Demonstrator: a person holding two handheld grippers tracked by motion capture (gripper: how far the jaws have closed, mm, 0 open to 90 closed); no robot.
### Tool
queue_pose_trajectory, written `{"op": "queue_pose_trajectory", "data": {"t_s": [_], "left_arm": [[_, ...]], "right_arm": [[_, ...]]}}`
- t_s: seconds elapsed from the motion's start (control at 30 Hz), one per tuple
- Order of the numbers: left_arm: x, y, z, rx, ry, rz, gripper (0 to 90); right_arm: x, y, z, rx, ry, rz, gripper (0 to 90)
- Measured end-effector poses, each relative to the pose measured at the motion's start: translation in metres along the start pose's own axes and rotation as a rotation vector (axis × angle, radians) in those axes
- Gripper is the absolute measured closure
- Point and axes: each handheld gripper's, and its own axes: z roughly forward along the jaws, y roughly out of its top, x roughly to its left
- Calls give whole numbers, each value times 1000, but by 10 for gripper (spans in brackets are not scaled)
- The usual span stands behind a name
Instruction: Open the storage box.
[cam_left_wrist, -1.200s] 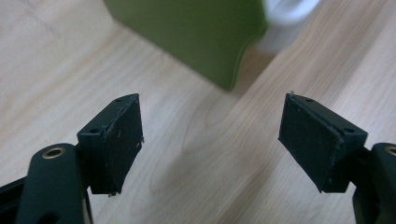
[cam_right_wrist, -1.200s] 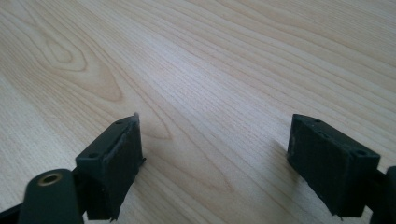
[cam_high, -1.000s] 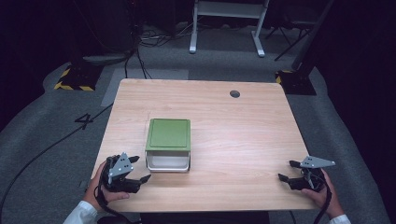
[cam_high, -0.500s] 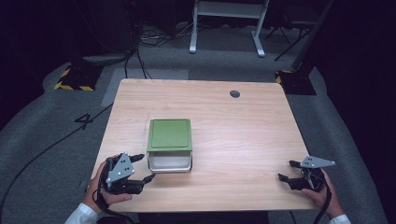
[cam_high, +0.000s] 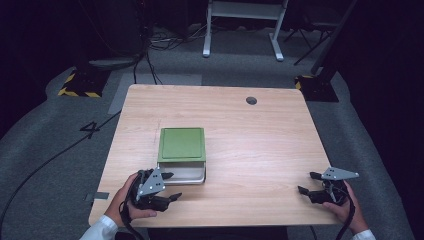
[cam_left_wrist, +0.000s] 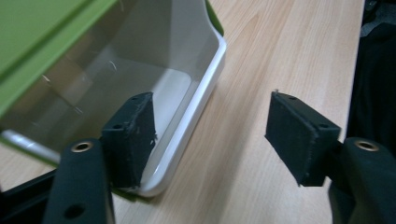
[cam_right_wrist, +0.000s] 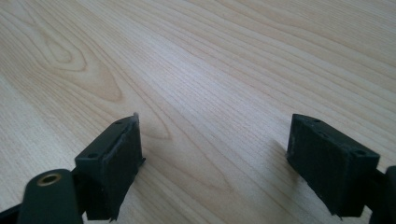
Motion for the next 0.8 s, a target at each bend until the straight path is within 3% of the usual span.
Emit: {"op": "queue_pose_trajectory", "data": {"t_s": [0.2,0.27,0.47,0.53,0.7,0.8], "left_arm": [[10,1,16,20,-15,1,456],[12,2,20,35,-21,23,514],[20,5,32,59,-55,25,567],[22,9,36,69,-51,44,586],[30,20,44,57,-118,66,581],[29,23,47,60,-133,84,625]], "right_arm": [[0,0,0,0,0,0,180],[0,0,0,0,0,0,180],[0,0,0,0,0,0,180],[0,0,0,0,0,0,180],[0,0,0,0,-1,1,180],[0,0,0,0,-1,1,180]]}}
